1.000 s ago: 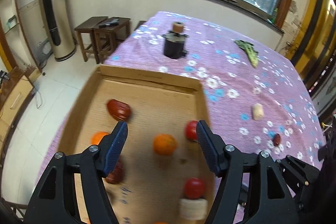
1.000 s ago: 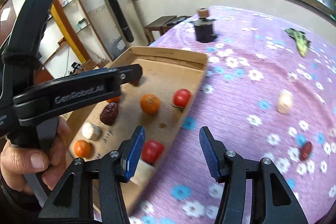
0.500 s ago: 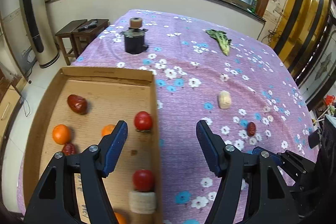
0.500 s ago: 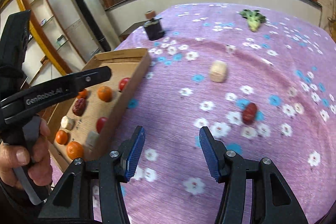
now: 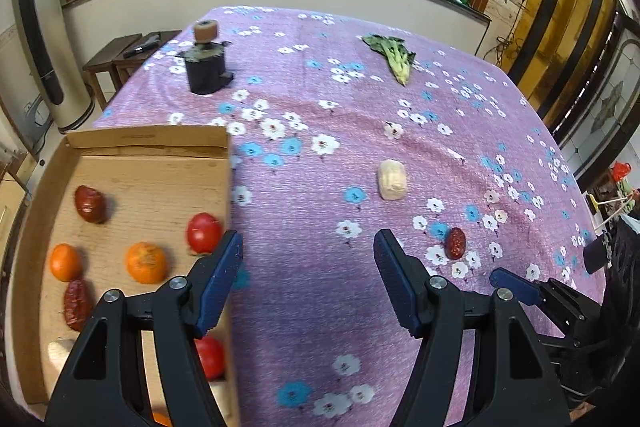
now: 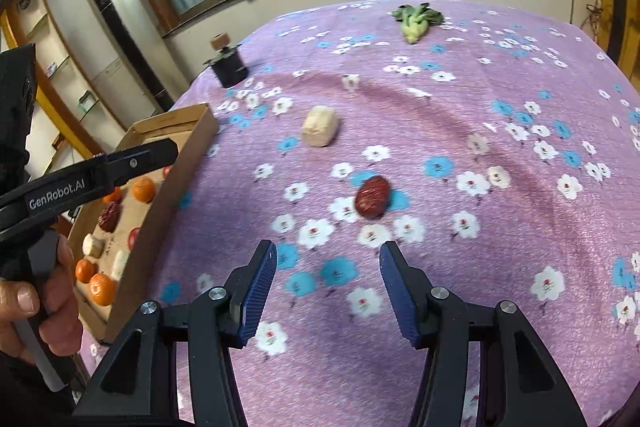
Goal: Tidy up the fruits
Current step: 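Grasp the pale yam piece with the left gripper while the right gripper grasps a small date, then carry the yam piece and date over the tray and open both grippers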
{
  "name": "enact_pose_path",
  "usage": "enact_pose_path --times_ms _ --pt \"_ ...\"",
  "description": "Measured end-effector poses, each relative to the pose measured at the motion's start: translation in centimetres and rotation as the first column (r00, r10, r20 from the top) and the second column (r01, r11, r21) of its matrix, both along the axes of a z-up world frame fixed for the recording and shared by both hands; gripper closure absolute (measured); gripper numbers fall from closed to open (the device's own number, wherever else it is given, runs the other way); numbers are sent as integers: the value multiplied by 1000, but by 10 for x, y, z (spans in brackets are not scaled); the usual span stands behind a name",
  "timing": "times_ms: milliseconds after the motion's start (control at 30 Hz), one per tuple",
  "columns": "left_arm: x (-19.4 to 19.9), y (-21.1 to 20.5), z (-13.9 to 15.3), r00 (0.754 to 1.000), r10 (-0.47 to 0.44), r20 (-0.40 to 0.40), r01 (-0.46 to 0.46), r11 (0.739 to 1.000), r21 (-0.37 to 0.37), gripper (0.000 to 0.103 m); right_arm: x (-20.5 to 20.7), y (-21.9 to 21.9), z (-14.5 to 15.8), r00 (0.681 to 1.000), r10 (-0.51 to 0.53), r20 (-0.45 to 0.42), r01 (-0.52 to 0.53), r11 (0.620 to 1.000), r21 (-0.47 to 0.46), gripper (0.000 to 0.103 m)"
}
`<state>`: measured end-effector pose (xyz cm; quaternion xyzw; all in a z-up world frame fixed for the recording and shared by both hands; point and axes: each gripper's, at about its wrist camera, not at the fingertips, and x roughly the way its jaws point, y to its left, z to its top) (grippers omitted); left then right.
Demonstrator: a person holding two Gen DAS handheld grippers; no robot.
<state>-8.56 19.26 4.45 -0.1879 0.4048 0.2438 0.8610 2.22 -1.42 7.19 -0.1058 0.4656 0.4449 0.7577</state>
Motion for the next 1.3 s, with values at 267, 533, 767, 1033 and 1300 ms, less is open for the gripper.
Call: enact_pose_path --times_ms 267,533,767,1033,1300 --pt "55 -9 -19 998 -60 -35 59 998 -30 36 19 31 -14 993 -17 114 27 996 -82 48" --pt "110 -7 -50 991 -96 -92 90 993 -73 36 29 42 -25 992 -16 126 28 994 -101 76" --pt "131 -17 -60 985 -127 -121 130 991 19 60 32 19 -11 995 -53 89 57 998 -36 76" --pt "109 -28 -48 983 -149 -108 156 986 59 78 22 4 2 996 -61 63 61 998 4 76" --pt "54 -39 -33 993 -109 -54 114 990 82 78 1 -3 13 997 -39 73 37 999 23 76"
